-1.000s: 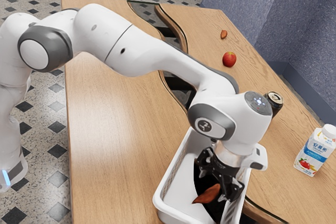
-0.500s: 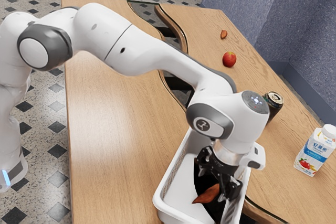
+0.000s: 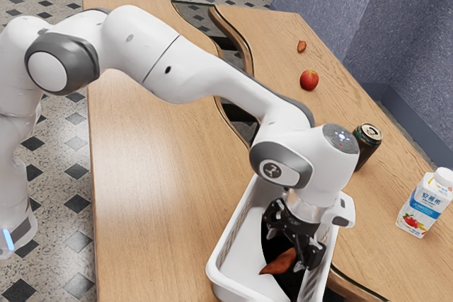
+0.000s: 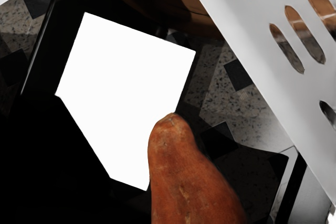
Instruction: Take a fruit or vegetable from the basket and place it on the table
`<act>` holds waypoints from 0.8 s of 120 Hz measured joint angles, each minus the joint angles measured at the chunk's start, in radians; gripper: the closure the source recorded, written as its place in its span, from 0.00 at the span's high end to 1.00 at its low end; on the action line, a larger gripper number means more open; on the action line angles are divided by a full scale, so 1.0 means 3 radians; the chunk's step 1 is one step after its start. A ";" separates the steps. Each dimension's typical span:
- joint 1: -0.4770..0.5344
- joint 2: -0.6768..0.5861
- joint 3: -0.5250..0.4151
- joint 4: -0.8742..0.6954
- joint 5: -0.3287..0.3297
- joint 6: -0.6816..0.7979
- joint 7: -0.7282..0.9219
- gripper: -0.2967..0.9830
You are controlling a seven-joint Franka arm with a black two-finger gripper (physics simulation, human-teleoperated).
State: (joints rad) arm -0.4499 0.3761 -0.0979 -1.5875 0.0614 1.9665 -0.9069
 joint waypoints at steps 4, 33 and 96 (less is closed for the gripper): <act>0.0001 -0.0002 0.0000 -0.0026 -0.0002 0.0017 0.0001 0.77; -0.0003 -0.0008 0.0002 -0.0059 -0.0013 0.0084 -0.0007 0.56; -0.0004 -0.0205 -0.0003 0.0089 0.0226 0.0089 -0.0051 0.35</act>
State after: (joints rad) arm -0.4511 0.3146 -0.0989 -1.5607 0.1291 1.9932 -0.9222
